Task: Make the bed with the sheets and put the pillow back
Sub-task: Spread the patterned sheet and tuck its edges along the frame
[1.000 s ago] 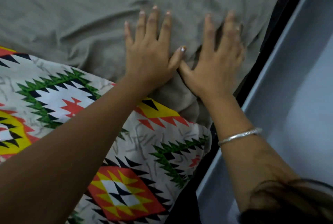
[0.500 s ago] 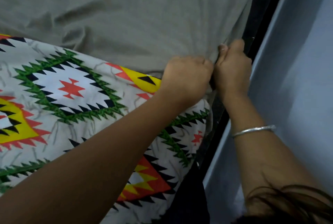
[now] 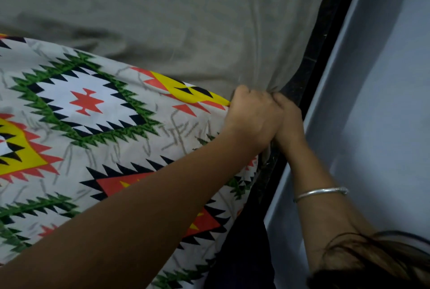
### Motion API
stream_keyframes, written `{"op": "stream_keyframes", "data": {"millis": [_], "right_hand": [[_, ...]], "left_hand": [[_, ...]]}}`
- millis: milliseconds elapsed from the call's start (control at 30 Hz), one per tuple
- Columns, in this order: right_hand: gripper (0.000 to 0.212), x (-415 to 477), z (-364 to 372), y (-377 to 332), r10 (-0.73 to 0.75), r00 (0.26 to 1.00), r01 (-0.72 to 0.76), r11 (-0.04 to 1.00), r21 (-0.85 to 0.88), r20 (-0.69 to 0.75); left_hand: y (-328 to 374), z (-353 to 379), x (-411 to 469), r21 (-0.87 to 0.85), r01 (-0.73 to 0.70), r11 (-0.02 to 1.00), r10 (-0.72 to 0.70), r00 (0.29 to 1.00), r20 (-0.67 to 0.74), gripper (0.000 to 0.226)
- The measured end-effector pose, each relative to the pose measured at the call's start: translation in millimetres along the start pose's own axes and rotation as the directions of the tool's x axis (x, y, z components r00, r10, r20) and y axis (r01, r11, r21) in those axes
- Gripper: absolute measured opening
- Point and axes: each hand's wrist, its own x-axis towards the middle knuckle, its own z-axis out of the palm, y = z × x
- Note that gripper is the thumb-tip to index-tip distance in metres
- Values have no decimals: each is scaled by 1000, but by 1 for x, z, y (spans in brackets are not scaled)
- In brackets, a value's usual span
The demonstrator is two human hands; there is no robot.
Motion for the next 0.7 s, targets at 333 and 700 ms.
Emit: {"op": "stream_keyframes", "data": {"millis": [333,700], "right_hand": [[20,12,-5,21,74,974,-94,992,-84,-213],[23,117,-64,-81,-36,956,64,994,86,-292]], "left_hand": [[-7,-12,2,-224,-68,972,53,996,-75,24],[-80,-65,120,-391,198,899,-330,893,-306,26]]}}
